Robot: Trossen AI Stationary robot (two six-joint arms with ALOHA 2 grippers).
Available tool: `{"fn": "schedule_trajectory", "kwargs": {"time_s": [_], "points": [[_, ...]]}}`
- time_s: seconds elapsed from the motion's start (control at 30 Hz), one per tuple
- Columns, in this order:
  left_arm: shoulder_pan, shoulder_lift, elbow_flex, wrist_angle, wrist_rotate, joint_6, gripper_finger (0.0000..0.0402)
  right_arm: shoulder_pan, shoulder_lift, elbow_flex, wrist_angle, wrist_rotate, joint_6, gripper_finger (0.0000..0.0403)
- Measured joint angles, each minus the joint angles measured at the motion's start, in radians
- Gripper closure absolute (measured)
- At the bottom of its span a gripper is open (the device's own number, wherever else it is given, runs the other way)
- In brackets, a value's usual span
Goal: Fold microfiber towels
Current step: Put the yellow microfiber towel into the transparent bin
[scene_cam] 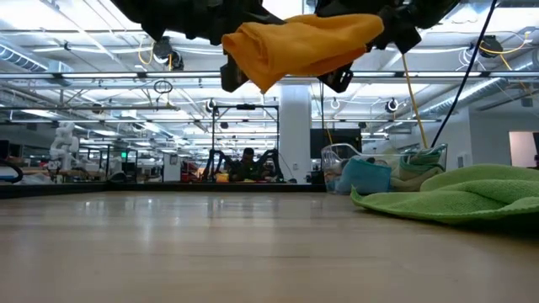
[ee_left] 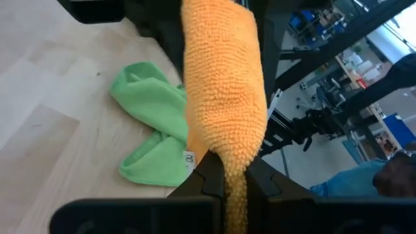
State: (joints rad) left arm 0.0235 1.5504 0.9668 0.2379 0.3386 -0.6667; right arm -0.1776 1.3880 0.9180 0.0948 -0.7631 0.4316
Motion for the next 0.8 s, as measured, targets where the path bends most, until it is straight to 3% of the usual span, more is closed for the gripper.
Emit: {"fn": "schedule_trajectory", "kwargs": {"time_s": [0.17, 0.23, 0.33, 0.63, 0.8], "points": [[0.009, 0.0, 0.0, 0.007, 0.001, -0.004, 0.0383, -0.02, 0.0, 0.0, 0.002, -0.026, 0.015, 0.0359], [0.013, 0.0, 0.0, 0.019, -0.001, -0.005, 0.0381, -0.037, 0.0, 0.0, 0.003, -0.051, 0.029, 0.0386], [0.014, -0.014, 0.0, 0.018, -0.066, -0.02, 0.0357, -0.068, -0.013, 0.0, -0.006, -0.054, 0.062, 0.038], [0.019, -0.105, -0.001, -0.143, -0.36, 0.013, 0.0192, -0.241, -0.084, 0.0, -0.116, -0.189, 0.128, 0.039], [0.025, -0.181, 0.001, -0.23, -0.45, 0.033, 0.0152, -0.379, -0.141, 0.021, -0.289, -0.194, 0.082, 0.0389]]}}
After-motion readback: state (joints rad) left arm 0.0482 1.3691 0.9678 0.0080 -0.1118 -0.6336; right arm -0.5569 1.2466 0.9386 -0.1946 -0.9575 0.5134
